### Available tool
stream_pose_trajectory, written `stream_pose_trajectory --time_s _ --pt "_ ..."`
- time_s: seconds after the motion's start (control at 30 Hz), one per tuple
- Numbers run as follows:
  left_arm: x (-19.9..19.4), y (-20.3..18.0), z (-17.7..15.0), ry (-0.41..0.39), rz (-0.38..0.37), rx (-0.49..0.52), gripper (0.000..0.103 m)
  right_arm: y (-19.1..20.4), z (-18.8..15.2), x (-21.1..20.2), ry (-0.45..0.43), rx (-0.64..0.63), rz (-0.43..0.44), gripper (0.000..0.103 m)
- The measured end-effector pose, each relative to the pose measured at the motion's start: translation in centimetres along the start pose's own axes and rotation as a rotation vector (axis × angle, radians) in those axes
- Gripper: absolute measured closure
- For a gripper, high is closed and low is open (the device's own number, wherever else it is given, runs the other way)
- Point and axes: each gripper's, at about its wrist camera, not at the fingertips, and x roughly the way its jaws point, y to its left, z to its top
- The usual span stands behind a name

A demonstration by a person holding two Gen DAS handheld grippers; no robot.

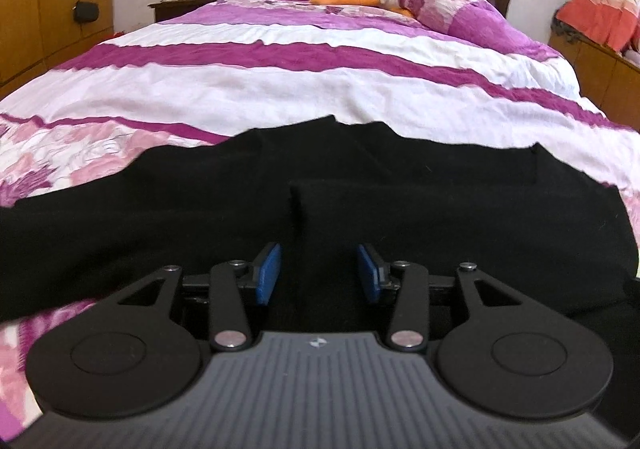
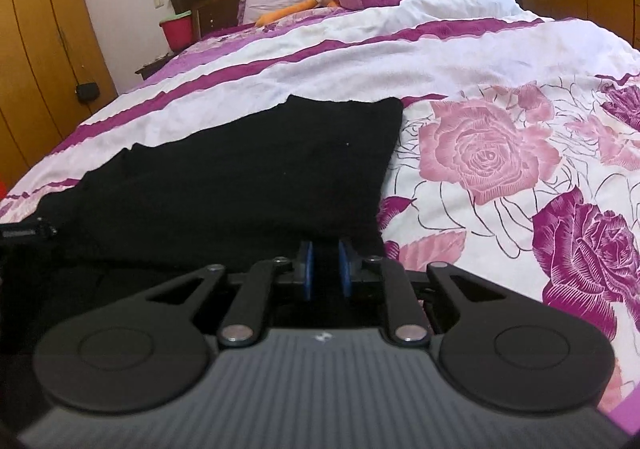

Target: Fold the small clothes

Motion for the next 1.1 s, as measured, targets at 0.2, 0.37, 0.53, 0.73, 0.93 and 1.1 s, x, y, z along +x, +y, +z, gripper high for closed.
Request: stream_pose_trajectory --time_s 0.2,0.37,0.53,0.73,0.93,1.1 --pt "-4.6 3.1 -0.1 -0.035 0.067 -0.048 0.053 0.8 0.5 -2.5 -0.019 0.008 0.014 0.056" --pt "-8.8 7.0 -0.7 -0.059 0.148 -0.113 0.048 2.5 0.7 -5.4 -0.05 -0.043 0.019 0.051" --pt "-12.1 11.3 -2.1 -0.07 0.225 -0.197 0.038 4.0 0.6 -8.4 -0.075 -0.051 0.034 0.051" --pt "-13.6 16.9 -4.5 -0.047 0.309 -0.401 0.027 5.3 -0.2 -11.7 -0.091 -0.064 0.035 0.051" --pt "-13.2 21.6 -6.3 -0.014 0.333 -0.641 0.026 5.6 -1.4 -12.7 -0.074 -0.055 0.02 0.051" --pt "-12.5 22.9 -6.3 -0.027 0.354 -0.691 0.025 5.3 -2.2 -11.9 -0.031 -0.029 0.004 0.051"
